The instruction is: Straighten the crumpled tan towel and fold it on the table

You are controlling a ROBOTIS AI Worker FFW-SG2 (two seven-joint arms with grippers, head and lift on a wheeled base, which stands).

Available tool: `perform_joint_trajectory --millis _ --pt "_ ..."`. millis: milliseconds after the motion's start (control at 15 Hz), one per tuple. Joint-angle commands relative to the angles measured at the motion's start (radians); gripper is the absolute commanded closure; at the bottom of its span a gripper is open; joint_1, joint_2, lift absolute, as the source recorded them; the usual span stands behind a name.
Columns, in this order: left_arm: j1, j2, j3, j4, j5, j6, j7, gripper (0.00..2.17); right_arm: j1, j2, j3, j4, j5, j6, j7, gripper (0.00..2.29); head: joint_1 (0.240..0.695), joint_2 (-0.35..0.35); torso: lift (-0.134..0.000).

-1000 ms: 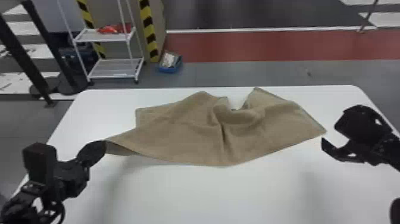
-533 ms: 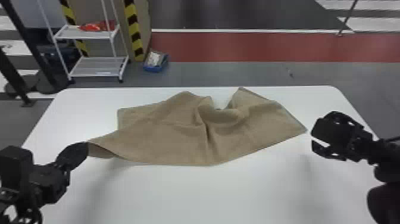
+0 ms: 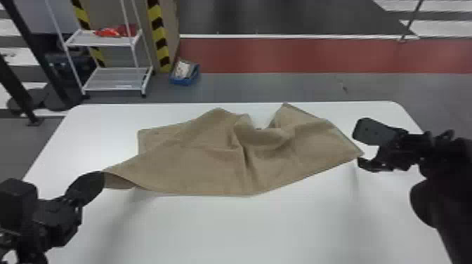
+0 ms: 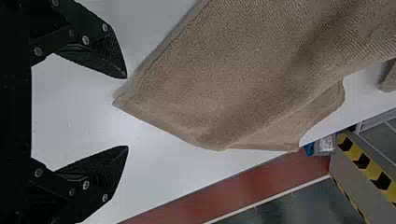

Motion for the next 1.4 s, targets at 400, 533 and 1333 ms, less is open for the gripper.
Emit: perform_joint_trajectory --millis 400,533,1333 --pt "0.006 0.011 0.002 0.0 0.01 -0.016 0.0 2.15 -0.065 -0.018 0.025 0.081 0.08 0.032 0.101 0.41 0.695 -0.005 -0.123" --pt "0.005 0.012 0.001 0.0 0.009 -0.016 -0.002 2.15 -0.073 -0.018 0.035 0.105 0.09 0.038 0.101 0.42 0.695 -0.013 -0.123" --pt "0.01 0.02 0.002 0.003 0.015 -0.016 -0.008 2.15 -0.136 0.012 0.067 0.138 0.095 0.069 0.127 0.59 0.695 0.007 -0.123"
